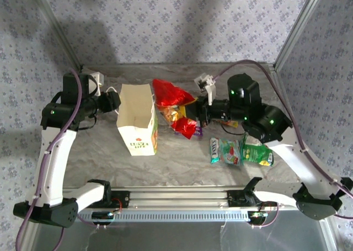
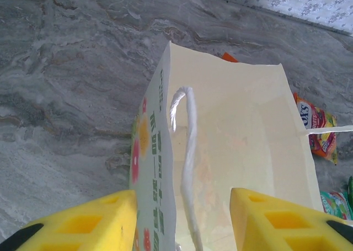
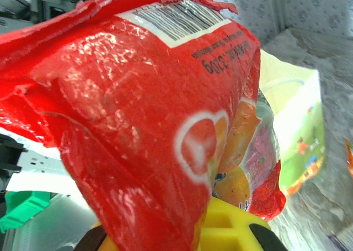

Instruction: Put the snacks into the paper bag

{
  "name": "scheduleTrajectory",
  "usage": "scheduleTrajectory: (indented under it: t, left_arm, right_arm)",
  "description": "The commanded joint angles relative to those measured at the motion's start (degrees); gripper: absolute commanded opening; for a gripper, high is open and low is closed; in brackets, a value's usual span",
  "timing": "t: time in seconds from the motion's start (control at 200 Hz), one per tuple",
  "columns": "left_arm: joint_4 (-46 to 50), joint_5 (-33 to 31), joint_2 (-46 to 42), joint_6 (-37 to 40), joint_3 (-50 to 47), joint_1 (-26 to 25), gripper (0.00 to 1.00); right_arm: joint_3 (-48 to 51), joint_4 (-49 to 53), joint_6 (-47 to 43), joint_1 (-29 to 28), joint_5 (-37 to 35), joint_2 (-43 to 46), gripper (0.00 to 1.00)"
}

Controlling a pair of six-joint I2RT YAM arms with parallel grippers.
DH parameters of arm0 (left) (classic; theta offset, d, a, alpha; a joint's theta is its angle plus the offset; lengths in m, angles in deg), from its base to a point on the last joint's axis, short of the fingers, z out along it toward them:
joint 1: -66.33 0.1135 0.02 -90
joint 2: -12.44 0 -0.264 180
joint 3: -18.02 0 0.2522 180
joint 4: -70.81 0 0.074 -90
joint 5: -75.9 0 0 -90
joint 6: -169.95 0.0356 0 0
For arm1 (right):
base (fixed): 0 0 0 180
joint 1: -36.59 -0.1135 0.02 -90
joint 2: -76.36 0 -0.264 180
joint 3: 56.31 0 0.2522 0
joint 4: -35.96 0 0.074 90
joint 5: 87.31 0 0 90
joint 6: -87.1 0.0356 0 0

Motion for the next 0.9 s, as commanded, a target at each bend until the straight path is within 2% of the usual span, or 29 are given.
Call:
scheduleTrajectory:
  t: [0.0,0.33,0.64,0.894]
  left_arm:
    - [-0.99,1.58,-0.24,1.0,1.68,0.35,0.48]
    - [-0.35,2.41,0.14,2.25,3.23,1.36,0.47]
    - [-0.2,4.05,0.32,3.47,2.62,3.34,0.41]
    - [-0.34,6.8,0.93,4.47,1.39,4.18,0.23]
  right_arm:
    - [-6.14,-8.12,-0.3,-1.88,3.01,-1.52,0.04]
    - [-10.96,-14.74,2.54,-4.28,2.18,-7.85,0.03]
    - [-16.24,-18.63,5.49,-5.8,0.9,-14.41,0.04]
    - [-17.99,-21.04,8.81,-5.79,-0.4,-18.91,0.03]
